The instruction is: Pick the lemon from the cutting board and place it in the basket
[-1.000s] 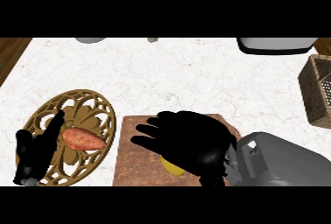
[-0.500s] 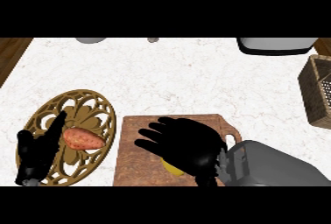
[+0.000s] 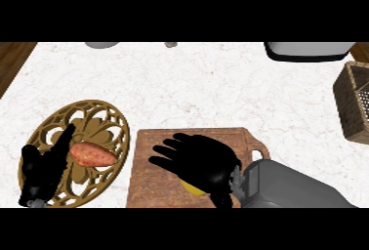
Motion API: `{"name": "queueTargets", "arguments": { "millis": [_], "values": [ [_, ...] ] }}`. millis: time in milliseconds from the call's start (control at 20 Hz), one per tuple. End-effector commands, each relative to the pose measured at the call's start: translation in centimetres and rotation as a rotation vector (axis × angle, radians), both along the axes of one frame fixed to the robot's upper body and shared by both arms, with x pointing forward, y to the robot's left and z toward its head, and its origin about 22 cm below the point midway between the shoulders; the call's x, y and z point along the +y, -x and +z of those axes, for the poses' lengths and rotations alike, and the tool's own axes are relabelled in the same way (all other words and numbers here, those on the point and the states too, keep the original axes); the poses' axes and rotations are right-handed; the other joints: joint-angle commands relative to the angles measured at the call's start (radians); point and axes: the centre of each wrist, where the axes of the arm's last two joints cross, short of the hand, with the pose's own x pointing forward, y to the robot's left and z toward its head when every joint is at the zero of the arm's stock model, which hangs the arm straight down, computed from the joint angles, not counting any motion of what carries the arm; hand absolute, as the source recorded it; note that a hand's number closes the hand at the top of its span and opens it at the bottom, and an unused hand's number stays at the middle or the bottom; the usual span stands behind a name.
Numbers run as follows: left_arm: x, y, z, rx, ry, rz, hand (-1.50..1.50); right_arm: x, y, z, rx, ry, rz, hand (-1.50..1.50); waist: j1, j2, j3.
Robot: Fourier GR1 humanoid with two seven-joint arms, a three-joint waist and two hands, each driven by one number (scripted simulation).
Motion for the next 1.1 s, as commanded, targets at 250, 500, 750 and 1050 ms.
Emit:
{"name": "queueTargets", "arguments": {
  "millis": [250,500,750,1050],
  "values": [
    [-1.8,2.8,-3.4,0.182,0.094,-0.006,0.00,0.4,0.8,-2.9,-0.018,0.116,-0.014,-1.50,-0.003,0.007,-0.023],
    [-1.4,2.1,-3.4,0.183,0.071,-0.003,0.00,0.9,0.1,-3.9,0.001,0.114,-0.022,-1.50,-0.006,0.009,-0.023],
    [-3.1,2.0,-4.3,0.181,0.086,-0.007,0.00,0.2,-0.5,-4.5,-0.017,0.105,0.000,-1.50,-0.009,0.012,-0.023],
    [-1.3,2.3,-3.7,0.168,0.074,-0.001,0.00,1.4,-1.0,-4.8,-0.013,0.085,-0.009,-1.50,-0.002,0.010,-0.023]
  ]
}}
